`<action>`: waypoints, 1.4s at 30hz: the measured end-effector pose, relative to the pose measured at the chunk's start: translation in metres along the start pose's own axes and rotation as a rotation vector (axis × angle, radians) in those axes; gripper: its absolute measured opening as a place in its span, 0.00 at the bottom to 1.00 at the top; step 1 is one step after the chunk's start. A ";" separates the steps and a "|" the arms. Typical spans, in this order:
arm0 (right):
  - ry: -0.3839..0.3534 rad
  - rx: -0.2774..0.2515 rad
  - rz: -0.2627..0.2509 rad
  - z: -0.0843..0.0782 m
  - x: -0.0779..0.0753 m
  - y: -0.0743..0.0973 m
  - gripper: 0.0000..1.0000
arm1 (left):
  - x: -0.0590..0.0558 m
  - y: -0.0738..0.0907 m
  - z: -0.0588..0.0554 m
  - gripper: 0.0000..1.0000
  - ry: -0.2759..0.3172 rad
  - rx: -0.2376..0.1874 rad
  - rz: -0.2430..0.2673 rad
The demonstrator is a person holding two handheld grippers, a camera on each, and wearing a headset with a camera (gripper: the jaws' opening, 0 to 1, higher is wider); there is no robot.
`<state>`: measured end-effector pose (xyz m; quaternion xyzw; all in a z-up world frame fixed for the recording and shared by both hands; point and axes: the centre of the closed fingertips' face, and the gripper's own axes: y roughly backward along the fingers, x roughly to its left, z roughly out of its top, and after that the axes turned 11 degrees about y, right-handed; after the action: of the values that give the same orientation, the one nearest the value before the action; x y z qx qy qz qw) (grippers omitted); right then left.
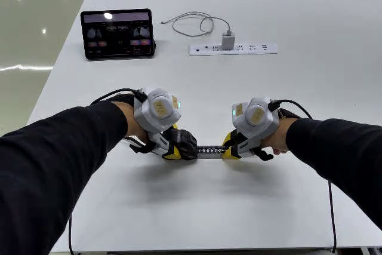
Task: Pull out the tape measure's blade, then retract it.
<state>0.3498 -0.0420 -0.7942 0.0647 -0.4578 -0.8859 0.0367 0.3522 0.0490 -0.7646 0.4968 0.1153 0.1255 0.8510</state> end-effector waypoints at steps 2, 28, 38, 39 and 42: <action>-0.015 -0.002 -0.008 -0.003 0.000 0.002 0.10 | 0.000 0.000 0.000 0.32 0.003 -0.001 0.002; -0.045 0.019 -0.015 -0.033 0.005 0.022 0.10 | -0.001 0.001 0.000 0.32 0.004 -0.014 0.007; -0.052 0.032 -0.017 -0.038 0.005 0.027 0.10 | 0.000 0.001 0.000 0.32 0.008 -0.017 0.009; -0.050 0.034 -0.017 -0.039 0.005 0.028 0.10 | 0.000 0.001 0.000 0.32 0.009 -0.017 0.009; -0.046 0.043 -0.017 -0.042 0.005 0.030 0.10 | -0.001 0.001 0.000 0.32 0.010 -0.017 0.008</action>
<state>0.3514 -0.0935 -0.7943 0.0491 -0.4768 -0.8775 0.0171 0.3516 0.0487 -0.7638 0.4894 0.1162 0.1324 0.8541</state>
